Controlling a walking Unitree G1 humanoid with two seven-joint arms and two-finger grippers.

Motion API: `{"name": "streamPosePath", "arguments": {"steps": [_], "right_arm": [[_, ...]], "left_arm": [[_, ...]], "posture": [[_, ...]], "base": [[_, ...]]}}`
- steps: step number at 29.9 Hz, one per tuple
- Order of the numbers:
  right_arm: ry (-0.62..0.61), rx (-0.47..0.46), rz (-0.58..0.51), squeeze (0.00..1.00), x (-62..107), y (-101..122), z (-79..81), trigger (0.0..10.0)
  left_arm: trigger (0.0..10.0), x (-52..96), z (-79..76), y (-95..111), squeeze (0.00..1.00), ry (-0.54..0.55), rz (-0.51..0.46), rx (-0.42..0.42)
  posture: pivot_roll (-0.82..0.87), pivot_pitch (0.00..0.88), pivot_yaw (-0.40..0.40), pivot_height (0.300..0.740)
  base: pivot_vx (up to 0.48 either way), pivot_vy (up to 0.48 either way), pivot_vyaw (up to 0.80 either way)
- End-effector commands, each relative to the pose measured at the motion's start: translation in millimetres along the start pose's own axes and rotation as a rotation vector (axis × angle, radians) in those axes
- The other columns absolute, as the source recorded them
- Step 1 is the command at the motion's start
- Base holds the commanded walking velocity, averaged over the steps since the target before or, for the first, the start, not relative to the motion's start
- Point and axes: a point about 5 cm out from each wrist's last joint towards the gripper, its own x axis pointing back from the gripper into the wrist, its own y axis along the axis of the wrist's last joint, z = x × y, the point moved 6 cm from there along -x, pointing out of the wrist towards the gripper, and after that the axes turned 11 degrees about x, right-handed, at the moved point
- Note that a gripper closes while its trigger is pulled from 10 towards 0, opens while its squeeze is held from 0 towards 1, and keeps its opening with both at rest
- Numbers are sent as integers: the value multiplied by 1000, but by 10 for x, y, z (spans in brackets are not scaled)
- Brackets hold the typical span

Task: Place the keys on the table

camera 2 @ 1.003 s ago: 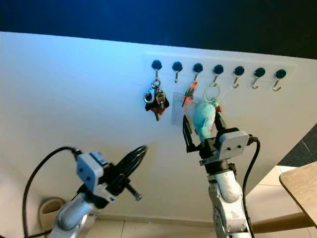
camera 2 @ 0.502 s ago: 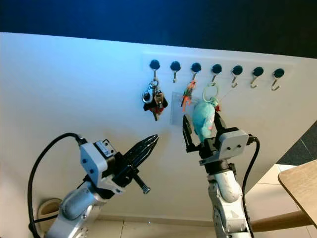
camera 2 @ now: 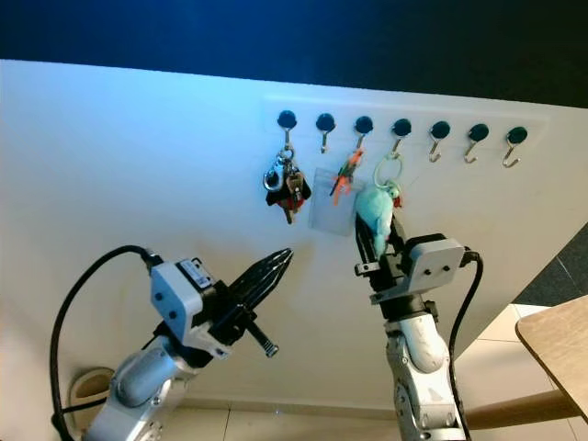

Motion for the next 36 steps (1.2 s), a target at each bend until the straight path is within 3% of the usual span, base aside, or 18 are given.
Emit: {"name": "streamPosePath", "arguments": {"steps": [1, 8, 19, 27, 30, 35, 36], "right_arm": [[-16, -9, 16, 0, 6, -32, -45, 0], [-48, 5, 20, 0, 28, -37, -121, 0], [-117, 28, -90, 0, -56, 281, -269, 0], [-120, 27, -96, 0, -65, 303, -275, 0], [-105, 11, -163, 0, -116, 524, -220, 0], [-27, 29, -192, 0, -105, 592, -53, 0], [24, 48, -209, 0, -95, 619, 42, 0]], "left_arm": [[10000, -2, 2, 18, 0, 0, 3, -12], [10000, -5, 6, 39, 0, 4, 1, -24], [10000, -9, 11, 58, 0, 7, 1, -30], [10000, -11, 10, 58, 0, 6, 1, -30], [10000, -31, -4, 72, 0, 0, -6, -26], [10000, -34, -9, 88, 0, 2, -14, -27], [10000, -35, -7, 91, 0, 3, -16, -28]], "posture": [[72, 57, -73, 740], [75, 64, -72, 740], [70, 67, -65, 740], [70, 67, -65, 740], [67, 67, -65, 740], [68, 67, -67, 740], [69, 68, -68, 740]], "base": [[0, 0, 0], [0, 0, 0], [0, 0, 0], [0, 0, 0], [0, 0, 0], [0, 0, 0], [0, 0, 0]]}}
